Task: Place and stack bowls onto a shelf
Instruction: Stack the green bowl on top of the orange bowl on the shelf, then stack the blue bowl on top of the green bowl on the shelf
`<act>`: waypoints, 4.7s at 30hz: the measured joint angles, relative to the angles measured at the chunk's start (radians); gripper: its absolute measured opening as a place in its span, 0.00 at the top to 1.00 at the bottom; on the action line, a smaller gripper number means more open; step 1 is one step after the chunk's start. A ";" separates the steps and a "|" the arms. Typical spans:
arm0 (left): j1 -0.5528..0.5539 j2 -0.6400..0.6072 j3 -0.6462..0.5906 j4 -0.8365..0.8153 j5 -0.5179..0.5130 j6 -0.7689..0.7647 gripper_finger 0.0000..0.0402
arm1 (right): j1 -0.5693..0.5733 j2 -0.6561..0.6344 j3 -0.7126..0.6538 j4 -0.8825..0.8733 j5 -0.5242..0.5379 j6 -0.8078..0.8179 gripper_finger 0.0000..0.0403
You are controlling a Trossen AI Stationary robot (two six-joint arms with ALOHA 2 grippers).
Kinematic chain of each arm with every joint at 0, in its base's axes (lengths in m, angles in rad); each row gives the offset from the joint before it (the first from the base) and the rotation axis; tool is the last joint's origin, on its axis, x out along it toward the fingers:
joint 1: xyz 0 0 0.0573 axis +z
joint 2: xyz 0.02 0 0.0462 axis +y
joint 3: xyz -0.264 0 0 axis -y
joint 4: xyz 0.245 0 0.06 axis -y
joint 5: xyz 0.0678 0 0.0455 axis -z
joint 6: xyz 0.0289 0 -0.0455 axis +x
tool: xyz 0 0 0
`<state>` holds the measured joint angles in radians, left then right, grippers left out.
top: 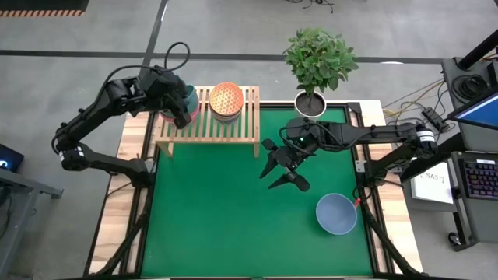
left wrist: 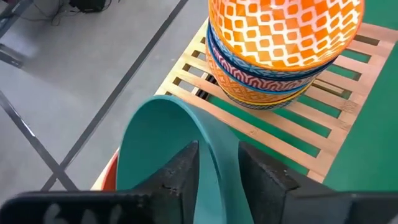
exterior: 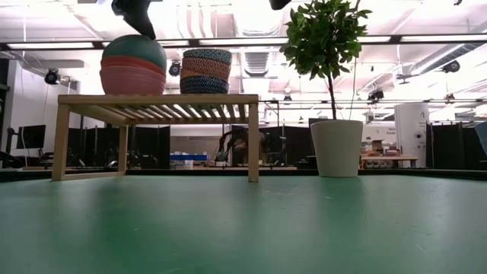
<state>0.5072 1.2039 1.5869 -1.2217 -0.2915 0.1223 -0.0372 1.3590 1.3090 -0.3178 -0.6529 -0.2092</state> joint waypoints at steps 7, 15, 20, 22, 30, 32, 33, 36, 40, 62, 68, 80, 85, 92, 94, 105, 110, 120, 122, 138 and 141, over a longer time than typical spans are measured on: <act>-0.001 -0.066 0.000 0.009 0.035 0.000 0.74 | 0.000 0.000 -0.005 0.000 0.000 0.000 0.55; -0.002 -0.165 -0.036 0.093 0.045 -0.003 0.94 | 0.000 0.000 -0.012 0.001 0.000 -0.013 0.55; -0.001 -0.210 -0.206 0.261 0.016 -0.019 0.98 | 0.000 0.000 -0.018 0.008 0.000 -0.029 0.55; -0.001 -0.223 -0.278 0.331 -0.011 -0.021 0.99 | 0.000 0.001 -0.018 0.009 0.000 -0.038 0.55; -0.002 -0.256 -0.441 0.404 -0.005 -0.088 1.00 | 0.003 0.001 -0.022 0.009 0.000 -0.011 0.55; -0.002 -0.268 -0.451 0.405 -0.005 -0.097 1.00 | 0.003 0.001 -0.022 0.009 0.000 -0.011 0.55; -0.002 -0.272 -0.452 0.407 -0.005 -0.100 1.00 | 0.003 0.001 -0.023 0.009 0.000 -0.011 0.55; -0.002 -0.294 -0.452 0.410 0.045 -0.116 1.00 | 0.002 0.001 -0.023 0.009 0.000 -0.011 0.55; -0.026 -0.356 -0.446 0.419 0.212 -0.176 1.00 | 0.003 0.001 -0.023 0.009 0.000 0.024 0.55; -0.818 -0.551 -1.031 1.280 0.121 -0.279 1.00 | 0.192 0.013 -0.023 -0.447 0.422 1.089 0.55; -0.902 -0.508 -1.063 1.401 0.116 -0.230 1.00 | 0.309 0.059 -0.022 -0.627 0.474 1.369 0.55; -0.926 -0.480 -1.037 1.424 0.115 -0.166 1.00 | 0.464 0.265 -0.023 -0.900 0.501 1.605 0.55; -0.927 -0.481 -1.031 1.421 0.115 -0.157 1.00 | 0.473 0.336 -0.023 -0.940 0.492 1.588 0.55; -0.927 -0.478 -1.032 1.423 0.115 -0.157 1.00 | 0.474 0.395 -0.023 -0.927 0.496 1.540 0.63; -0.927 -0.478 -1.032 1.423 0.115 -0.158 1.00 | 0.477 0.397 -0.023 -0.925 0.496 1.534 0.69; -0.927 -0.473 -1.032 1.423 0.115 -0.160 1.00 | 0.484 0.386 0.100 -0.930 0.465 1.513 0.97; -0.927 -0.472 -1.032 1.424 0.115 -0.160 1.00 | 0.484 0.386 0.216 -0.892 0.472 1.369 0.97; -0.930 -0.472 -1.032 1.441 0.115 -0.158 1.00 | 0.453 0.386 0.520 -0.604 0.665 0.868 0.97; -0.930 -0.472 -1.032 1.441 0.116 -0.158 1.00 | 0.429 0.386 0.608 -0.632 0.731 0.782 0.97; -0.942 -0.481 -1.032 1.438 0.118 -0.147 1.00 | 0.117 0.417 0.947 -0.658 1.079 -0.128 0.97; -0.949 -0.491 -1.032 1.436 0.119 -0.139 1.00 | 0.056 0.446 0.951 -0.632 1.070 -0.208 0.97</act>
<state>-0.4416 0.7132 0.5549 0.2143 -0.1730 -0.0167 0.0193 1.8053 2.2600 -0.9499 0.4171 -0.4167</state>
